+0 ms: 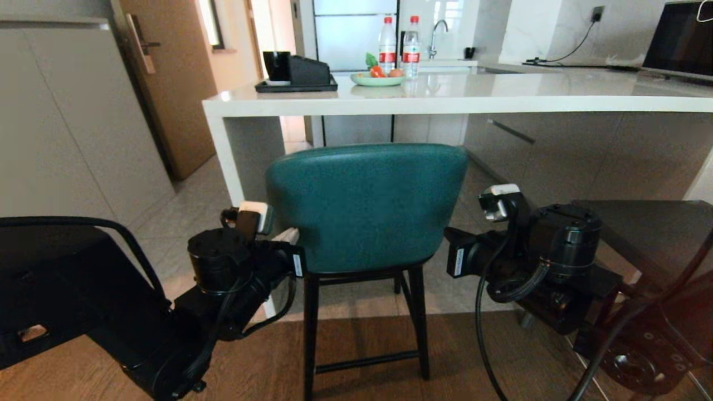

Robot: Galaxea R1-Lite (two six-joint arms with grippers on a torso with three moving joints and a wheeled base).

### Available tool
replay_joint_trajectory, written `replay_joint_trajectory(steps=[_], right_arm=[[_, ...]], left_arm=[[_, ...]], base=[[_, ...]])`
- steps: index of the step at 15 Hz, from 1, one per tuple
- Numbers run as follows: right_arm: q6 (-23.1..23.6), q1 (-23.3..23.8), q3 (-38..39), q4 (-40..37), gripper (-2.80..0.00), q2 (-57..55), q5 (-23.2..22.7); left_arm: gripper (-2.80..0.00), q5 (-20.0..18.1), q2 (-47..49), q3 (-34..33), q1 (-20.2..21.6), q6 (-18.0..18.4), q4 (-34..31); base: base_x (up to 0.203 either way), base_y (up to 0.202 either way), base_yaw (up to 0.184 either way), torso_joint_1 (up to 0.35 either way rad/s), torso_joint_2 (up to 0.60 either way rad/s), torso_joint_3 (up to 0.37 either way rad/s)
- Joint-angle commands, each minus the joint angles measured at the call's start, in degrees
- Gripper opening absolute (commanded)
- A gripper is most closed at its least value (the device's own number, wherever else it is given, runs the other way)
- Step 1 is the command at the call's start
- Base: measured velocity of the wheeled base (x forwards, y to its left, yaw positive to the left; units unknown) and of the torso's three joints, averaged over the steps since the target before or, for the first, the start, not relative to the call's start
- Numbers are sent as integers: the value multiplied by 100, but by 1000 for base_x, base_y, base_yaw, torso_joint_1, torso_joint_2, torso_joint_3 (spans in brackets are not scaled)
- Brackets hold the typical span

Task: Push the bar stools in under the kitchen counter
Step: Push the blue chair back under the dining table

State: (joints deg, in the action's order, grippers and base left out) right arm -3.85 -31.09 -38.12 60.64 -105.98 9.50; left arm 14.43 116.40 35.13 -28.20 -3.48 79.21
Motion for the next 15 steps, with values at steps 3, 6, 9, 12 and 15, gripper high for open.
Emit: replay_joint_trajectory(steps=[3, 6, 9, 12, 15], right_arm=[[16, -3, 6, 27, -280, -45, -9], [16, -3, -2, 27, -280, -54, -9], [18, -3, -30, 27, -280, -118, -2], [16, 37, -192, 27, -280, -209, 8], [16, 103, -255, 27, -280, -247, 8]], left_arm=[[-280, 9, -12, -49, 7, -11, 41], [-280, 20, -43, -67, 16, -12, 41], [-280, 16, -108, -70, 16, -3, 41], [-280, 21, -123, -138, 16, -12, 45], [-280, 16, -179, -164, 16, -3, 41]], base=[[190, 0, 3, 4, 4, 5], [187, 0, 2, 6, 1, 0], [189, 0, 1, 2, 3, 7], [189, 0, 1, 2, 4, 5], [186, 0, 1, 2, 1, 1]])
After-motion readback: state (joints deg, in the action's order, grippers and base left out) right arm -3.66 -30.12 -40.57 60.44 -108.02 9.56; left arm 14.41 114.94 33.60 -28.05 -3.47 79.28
